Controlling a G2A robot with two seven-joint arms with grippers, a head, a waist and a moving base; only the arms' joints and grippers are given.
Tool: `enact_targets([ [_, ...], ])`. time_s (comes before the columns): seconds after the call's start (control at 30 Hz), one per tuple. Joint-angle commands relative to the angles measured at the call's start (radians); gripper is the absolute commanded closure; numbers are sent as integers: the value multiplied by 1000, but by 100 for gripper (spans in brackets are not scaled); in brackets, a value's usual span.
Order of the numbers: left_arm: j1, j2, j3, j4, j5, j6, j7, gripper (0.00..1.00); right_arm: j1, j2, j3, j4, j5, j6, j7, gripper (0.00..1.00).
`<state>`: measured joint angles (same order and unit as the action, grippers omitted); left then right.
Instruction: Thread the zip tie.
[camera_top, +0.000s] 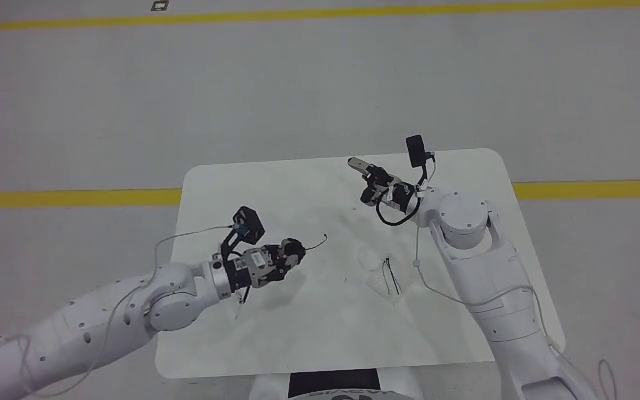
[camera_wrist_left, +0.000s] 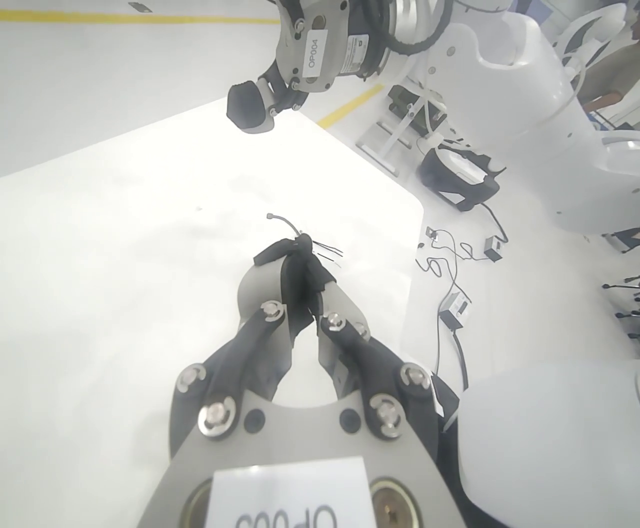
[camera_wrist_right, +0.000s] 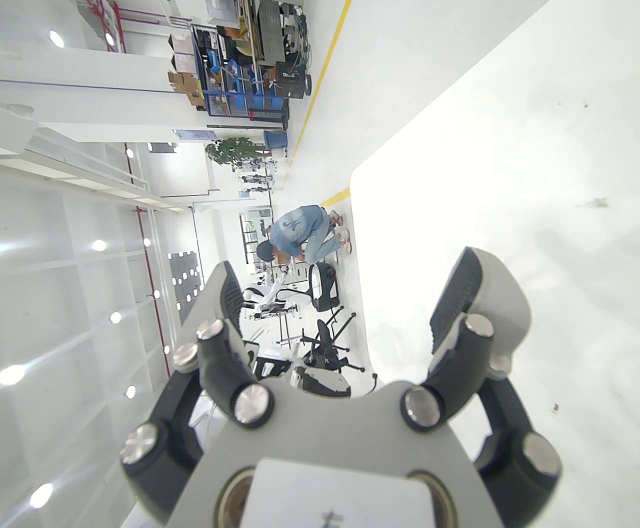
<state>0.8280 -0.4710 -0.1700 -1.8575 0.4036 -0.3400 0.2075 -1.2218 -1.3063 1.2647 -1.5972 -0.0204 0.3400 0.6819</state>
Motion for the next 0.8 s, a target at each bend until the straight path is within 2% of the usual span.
enact_targets([
  [0.0,0,3,0,2,-3,0,5,100,0,0,0,0,0,0,0,0],
  [0.17,-21,13,0,1,-38,0,-6,100,0,0,0,0,0,0,0,0],
  [0.27,-47,16,0,-10,-94,0,-52,100,0,0,0,0,0,0,0,0],
  [0.37,-85,16,0,-20,-183,0,-139,100,0,0,0,0,0,0,0,0],
  [0.43,-117,13,0,-23,-255,0,-222,100,0,0,0,0,0,0,0,0],
  [0.5,-144,6,-3,-22,-323,0,-282,100,0,0,0,0,0,0,0,0],
  [0.57,-158,-1,-7,-17,-364,0,-327,100,0,0,0,0,0,0,0,0],
  [0.63,-166,-9,-13,-11,-392,0,-369,100,0,0,0,0,0,0,0,0],
  [0.77,-164,-22,-24,-3,-402,0,-410,100,0,0,0,0,0,0,0,0],
])
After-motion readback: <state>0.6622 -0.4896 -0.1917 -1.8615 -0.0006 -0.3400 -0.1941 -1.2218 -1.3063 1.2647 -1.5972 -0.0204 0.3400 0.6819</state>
